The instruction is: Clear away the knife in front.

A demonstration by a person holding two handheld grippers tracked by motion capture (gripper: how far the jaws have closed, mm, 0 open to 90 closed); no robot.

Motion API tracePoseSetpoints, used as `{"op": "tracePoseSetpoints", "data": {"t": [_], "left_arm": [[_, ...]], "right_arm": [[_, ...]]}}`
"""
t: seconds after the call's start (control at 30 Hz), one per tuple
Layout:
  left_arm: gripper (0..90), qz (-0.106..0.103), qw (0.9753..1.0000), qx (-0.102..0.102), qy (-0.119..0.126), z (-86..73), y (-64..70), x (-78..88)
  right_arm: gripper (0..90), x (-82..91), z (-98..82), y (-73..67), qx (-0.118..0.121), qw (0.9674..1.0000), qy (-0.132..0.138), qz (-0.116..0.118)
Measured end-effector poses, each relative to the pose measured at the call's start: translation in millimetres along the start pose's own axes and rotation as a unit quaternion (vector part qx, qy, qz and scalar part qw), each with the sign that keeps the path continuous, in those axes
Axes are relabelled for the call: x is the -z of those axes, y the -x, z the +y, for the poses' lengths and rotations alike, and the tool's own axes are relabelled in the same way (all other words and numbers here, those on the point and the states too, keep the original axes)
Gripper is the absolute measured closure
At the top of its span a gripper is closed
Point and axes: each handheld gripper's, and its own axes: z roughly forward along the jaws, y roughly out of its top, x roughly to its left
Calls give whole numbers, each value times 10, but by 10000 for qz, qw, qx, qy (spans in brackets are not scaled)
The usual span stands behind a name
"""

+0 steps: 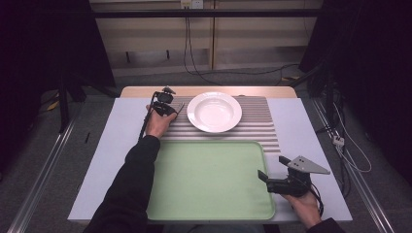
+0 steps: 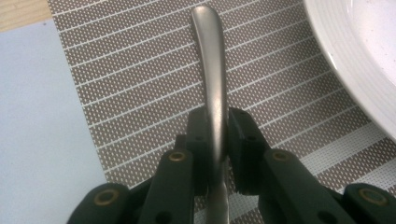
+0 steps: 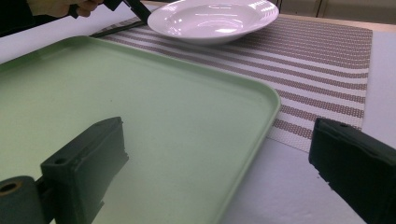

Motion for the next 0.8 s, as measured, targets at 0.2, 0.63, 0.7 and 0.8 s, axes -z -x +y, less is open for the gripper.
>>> {"op": "tracePoseSetpoints", "data": {"t": [0.2,0.63,0.7,0.8], "left_arm": [[799,8,10000,-63,-68,21,3,0],[800,42,9997,-159,-153,11,-17,42],[800,35,9998,-134,-140,11,-21,49],[800,29,9998,-131,-119,12,-30,78]], "right_arm": [[36,-5,-1,1,-3,10000,-19,5],[36,-8,0,-3,-3,10000,-14,-4],[36,-10,-1,-2,1,10000,-15,-5],[36,-10,-1,3,-2,10000,-16,-15]]}}
